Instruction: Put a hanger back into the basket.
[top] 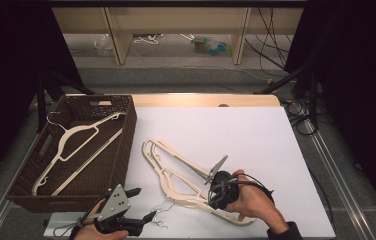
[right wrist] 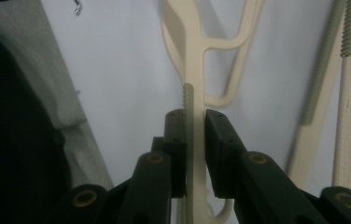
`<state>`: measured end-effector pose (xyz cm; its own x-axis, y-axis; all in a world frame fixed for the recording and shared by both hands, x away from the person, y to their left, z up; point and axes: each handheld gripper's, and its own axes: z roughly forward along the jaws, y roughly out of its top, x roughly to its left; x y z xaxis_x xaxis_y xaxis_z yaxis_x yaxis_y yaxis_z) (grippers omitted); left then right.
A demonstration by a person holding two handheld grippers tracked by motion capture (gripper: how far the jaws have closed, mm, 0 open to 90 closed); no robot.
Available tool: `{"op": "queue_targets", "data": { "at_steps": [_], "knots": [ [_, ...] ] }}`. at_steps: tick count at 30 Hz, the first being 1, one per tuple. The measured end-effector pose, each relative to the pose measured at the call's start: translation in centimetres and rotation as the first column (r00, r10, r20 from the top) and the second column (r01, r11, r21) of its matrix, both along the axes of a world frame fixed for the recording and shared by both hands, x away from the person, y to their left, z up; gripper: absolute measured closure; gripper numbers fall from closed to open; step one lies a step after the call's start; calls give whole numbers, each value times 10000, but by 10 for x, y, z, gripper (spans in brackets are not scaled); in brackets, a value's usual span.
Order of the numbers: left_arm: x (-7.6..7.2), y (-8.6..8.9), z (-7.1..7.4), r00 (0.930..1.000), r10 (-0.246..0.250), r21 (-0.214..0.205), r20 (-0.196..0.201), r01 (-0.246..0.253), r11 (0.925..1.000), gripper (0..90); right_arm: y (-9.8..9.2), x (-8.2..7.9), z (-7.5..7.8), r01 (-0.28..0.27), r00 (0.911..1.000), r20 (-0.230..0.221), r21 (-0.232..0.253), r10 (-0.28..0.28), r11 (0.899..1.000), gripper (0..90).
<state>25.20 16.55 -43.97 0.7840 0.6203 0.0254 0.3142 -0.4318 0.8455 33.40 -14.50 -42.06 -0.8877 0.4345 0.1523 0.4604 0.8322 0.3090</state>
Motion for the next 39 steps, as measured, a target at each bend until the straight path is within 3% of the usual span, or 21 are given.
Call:
{"op": "queue_targets", "data": {
  "at_steps": [2, 3, 5, 6, 7, 13, 16, 19, 22, 23, 25, 27, 28, 33, 37, 39],
  "knots": [
    [3, -5, -4, 9997, -211, 646, 128, 202, 9977, 225, -6, -1, 5, -51, 10000, -65, -25, 51, 10000, 801],
    [4, -8, -7, 9996, -183, 628, 214, 170, 9979, 229, -10, -1, 8, -174, 9998, -65, -4, 174, 9998, 800],
    [9, -11, -9, 9985, -451, 1251, 318, 408, 9913, 238, -13, -2, 12, -123, 9999, -73, 57, 123, 9999, 800],
    [11, -15, -13, 9985, -459, 1166, 306, 420, 9923, 248, -15, -3, 14, -167, 9998, -61, 66, 167, 9998, 801],
    [13, -15, -14, 9976, -620, 1426, 304, 571, 9881, 260, -17, -3, 17, -160, 9998, -75, 85, 161, 9998, 801],
    [27, -24, -21, 9966, -677, 2042, 475, 567, 9773, 286, -25, -6, 24, -226, 9997, 48, 59, 226, 9997, 801],
    [34, -30, -26, 9947, -801, 2410, 641, 624, 9685, 303, -29, -7, 27, -297, 9995, -63, 97, 298, 9995, 802],
    [40, -35, -29, 9900, -1118, 2860, 854, 832, 9546, 330, -30, -8, 30, -315, 9995, -40, 74, 316, 9995, 802],
    [44, -41, -33, 9889, -1172, 2891, 911, 863, 9534, 326, -32, -8, 31, -399, 9992, -52, 93, 400, 9992, 801],
    [47, -43, -34, 9863, -1314, 3166, 993, 939, 9439, 327, -32, -9, 31, -385, 9992, -47, 79, 385, 9992, 801],
    [49, -46, -37, 9826, -1507, 3367, 1088, 1062, 9356, 326, -32, -9, 31, -392, 9992, -83, 101, 393, 9992, 801],
    [50, -49, -39, 9816, -1577, 3361, 1081, 1132, 9350, 324, -33, -9, 31, -374, 9993, -50, 92, 374, 9993, 802],
    [50, -51, -40, 9797, -1642, 3473, 1150, 1152, 9306, 322, -33, -9, 31, -350, 9994, -49, 104, 351, 9993, 801],
    [52, -57, -44, 9747, -1807, 3666, 1314, 1215, 9224, 323, -34, -9, 32, -421, 9991, -87, 177, 423, 9990, 801],
    [54, -63, -46, 9677, -2018, 3784, 1509, 1320, 9162, 323, -34, -8, 32, -398, 9992, -91, 182, 400, 9990, 801],
    [56, -66, -47, 9626, -2160, 3928, 1637, 1372, 9093, 325, -35, -8, 32, -406, 9991, -102, 183, 408, 9990, 801]
  ]
}}
